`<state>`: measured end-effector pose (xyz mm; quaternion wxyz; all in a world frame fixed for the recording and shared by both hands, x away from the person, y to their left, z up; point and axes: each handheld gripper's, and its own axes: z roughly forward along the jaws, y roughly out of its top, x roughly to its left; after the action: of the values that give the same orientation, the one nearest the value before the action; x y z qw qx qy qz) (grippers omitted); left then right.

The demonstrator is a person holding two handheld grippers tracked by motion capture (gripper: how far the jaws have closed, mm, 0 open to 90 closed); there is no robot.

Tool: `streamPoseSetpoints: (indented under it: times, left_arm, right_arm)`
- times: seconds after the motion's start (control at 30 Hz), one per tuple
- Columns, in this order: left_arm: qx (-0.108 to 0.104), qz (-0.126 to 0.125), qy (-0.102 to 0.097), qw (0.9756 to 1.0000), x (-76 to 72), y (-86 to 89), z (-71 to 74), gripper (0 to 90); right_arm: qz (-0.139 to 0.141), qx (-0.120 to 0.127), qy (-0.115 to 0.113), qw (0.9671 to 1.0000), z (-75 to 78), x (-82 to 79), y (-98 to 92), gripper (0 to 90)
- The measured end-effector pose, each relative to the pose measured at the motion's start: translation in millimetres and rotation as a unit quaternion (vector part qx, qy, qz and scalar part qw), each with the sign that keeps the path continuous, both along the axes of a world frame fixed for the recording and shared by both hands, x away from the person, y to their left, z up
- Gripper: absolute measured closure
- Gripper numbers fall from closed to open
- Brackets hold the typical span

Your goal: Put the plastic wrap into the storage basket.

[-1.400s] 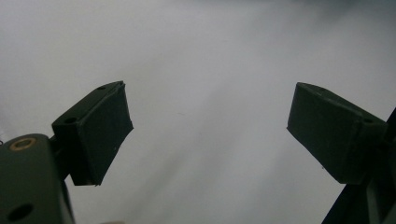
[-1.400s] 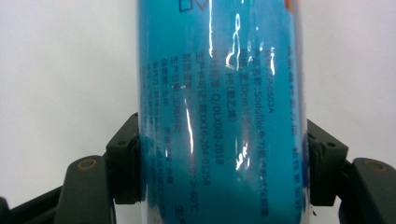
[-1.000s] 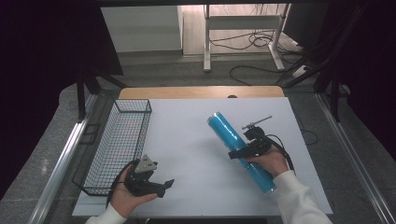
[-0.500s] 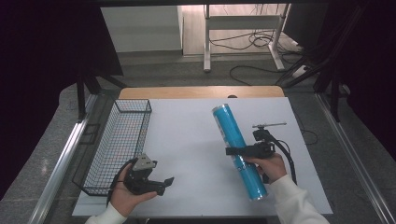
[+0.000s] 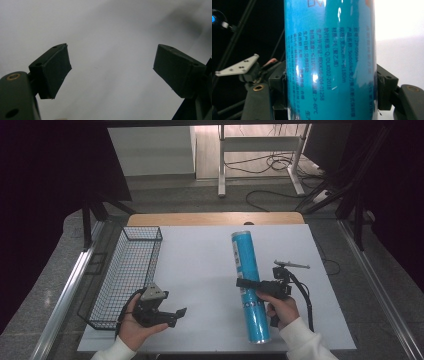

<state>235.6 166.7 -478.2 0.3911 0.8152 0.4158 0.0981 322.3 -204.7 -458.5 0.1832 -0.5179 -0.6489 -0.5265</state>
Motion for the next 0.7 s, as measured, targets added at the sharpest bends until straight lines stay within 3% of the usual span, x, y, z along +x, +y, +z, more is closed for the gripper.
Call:
streamPoseSetpoints:
  times: [0.1, 0.13, 0.23, 0.33, 0.4, 0.53, 0.63, 0.7]
  left_arm:
    - [-0.011, 0.0, 0.003, 0.9999, 0.5, 0.1, 1.5, 14.0]
    - [-0.017, 0.001, 0.006, 0.9998, 0.7, 0.2, 2.3, 14.0]
    - [-0.033, 0.002, 0.009, 0.9994, 2.1, 0.3, 5.0, 14.0]
    - [-0.054, 0.002, 0.016, 0.9984, 4.8, -0.2, 8.1, 14.0]
    - [-0.081, 0.004, 0.022, 0.9964, 7.4, -1.4, 11.5, 14.0]
    - [-0.136, 0.009, 0.032, 0.9901, 15.1, -2.2, 21.2, 12.4]
    - [-0.192, -0.004, 0.048, 0.9802, 24.1, -5.4, 29.5, 11.2]
    - [-0.226, -0.018, 0.062, 0.9721, 30.1, -10.8, 34.0, 9.8]
  right_arm:
    - [0.002, 0.018, 0.007, 0.9998, -1.6, -4.8, 2.0, 31.6]
    - [-0.003, 0.043, 0.021, 0.9988, -3.8, -9.4, 4.0, 31.7]
    - [-0.004, 0.058, 0.03, 0.9978, -6.2, -15.4, 7.9, 31.6]
    - [0.0, 0.053, 0.026, 0.9982, -7.3, -18.1, 10.9, 31.7]
    - [0.003, 0.041, 0.017, 0.999, -8.3, -20.9, 15.1, 31.6]
    - [0.012, 0.036, 0.006, 0.9993, -11.6, -25.8, 25.6, 31.6]
    - [0.016, 0.04, 0.004, 0.9991, -12.0, -27.9, 30.3, 31.7]
    - [0.018, 0.043, 0.002, 0.9989, -12.2, -29.5, 33.9, 31.7]
